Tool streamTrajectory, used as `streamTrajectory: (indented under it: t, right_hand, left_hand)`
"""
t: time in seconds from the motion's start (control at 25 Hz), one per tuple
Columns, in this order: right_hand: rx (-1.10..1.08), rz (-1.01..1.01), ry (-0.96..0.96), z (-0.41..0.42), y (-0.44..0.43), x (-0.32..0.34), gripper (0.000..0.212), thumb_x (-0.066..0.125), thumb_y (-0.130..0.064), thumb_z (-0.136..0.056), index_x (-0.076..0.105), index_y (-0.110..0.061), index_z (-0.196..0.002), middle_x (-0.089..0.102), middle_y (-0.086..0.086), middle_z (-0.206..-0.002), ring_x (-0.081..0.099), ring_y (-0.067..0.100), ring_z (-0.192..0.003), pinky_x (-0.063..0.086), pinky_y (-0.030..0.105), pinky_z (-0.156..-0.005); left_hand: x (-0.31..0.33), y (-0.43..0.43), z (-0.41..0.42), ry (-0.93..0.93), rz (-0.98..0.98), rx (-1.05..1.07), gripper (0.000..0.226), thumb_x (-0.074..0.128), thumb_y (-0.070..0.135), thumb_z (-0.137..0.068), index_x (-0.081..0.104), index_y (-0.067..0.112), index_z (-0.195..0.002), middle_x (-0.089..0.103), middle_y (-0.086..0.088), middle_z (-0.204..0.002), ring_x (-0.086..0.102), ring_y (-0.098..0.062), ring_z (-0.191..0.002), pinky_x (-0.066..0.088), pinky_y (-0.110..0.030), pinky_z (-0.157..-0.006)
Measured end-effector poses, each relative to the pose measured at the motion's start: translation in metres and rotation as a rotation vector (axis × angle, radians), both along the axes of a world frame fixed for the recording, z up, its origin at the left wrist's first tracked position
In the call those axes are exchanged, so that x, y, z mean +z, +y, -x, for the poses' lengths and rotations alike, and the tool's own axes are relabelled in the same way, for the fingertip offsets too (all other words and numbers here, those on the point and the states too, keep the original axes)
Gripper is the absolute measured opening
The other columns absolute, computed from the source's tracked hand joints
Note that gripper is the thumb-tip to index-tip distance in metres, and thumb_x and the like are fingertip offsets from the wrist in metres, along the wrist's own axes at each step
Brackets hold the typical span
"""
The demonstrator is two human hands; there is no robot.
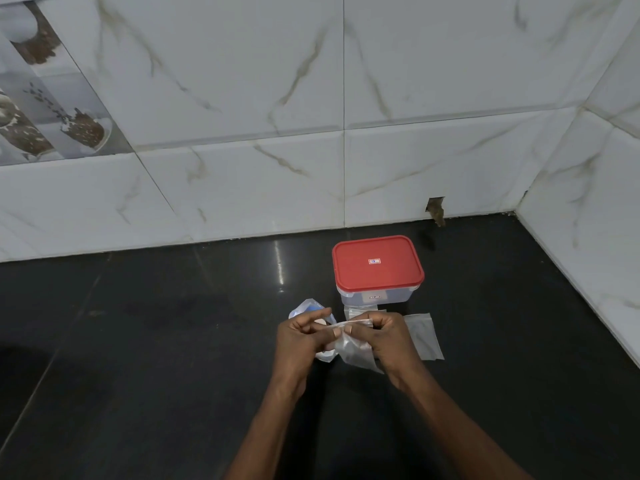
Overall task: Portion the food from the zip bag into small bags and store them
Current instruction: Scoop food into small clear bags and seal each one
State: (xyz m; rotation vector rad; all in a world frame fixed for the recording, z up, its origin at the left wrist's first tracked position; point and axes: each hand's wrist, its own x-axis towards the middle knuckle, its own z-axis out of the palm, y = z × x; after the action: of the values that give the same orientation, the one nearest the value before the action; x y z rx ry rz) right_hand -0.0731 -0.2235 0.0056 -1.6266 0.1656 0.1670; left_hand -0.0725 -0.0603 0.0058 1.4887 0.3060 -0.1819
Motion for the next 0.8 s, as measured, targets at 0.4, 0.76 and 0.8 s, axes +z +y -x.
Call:
streamTrajectory:
  t: [0.4, 0.76, 0.8]
  right_hand:
    - [0.065, 0.042, 0.118, -0.005, 0.001, -0.011, 0.012, 0.074, -0.02, -0.081, 0.075, -0.012, -0.09, 0.073, 0.006, -0.089, 0.068, 0.022, -0.092, 0.056, 0.041, -0.087]
    - [0.013, 0.049, 0.057, -0.005, -0.006, -0.007, 0.004, 0.074, -0.01, -0.082, 0.074, -0.008, -0.078, 0.074, 0.006, -0.078, 0.072, 0.022, -0.075, 0.059, 0.041, -0.072]
    - [0.011, 0.066, 0.04, -0.006, -0.009, -0.008, 0.005, 0.074, -0.008, -0.081, 0.074, -0.009, -0.076, 0.074, 0.005, -0.077, 0.072, 0.023, -0.075, 0.059, 0.041, -0.073]
  left_hand:
    - [-0.007, 0.003, 0.001, 0.071, -0.014, -0.137, 0.008, 0.071, 0.006, -0.088, 0.075, 0.002, -0.082, 0.072, -0.015, -0.08, 0.064, -0.027, -0.077, 0.054, -0.035, -0.072]
    - [-0.012, 0.004, -0.002, 0.052, -0.062, -0.003, 0.012, 0.067, -0.002, -0.087, 0.071, -0.007, -0.077, 0.075, -0.022, -0.084, 0.07, -0.027, -0.073, 0.058, -0.04, -0.07]
    - [-0.013, 0.005, -0.002, 0.053, -0.059, -0.017, 0.011, 0.068, -0.002, -0.086, 0.072, -0.006, -0.077, 0.075, -0.021, -0.085, 0.071, -0.028, -0.075, 0.058, -0.042, -0.072]
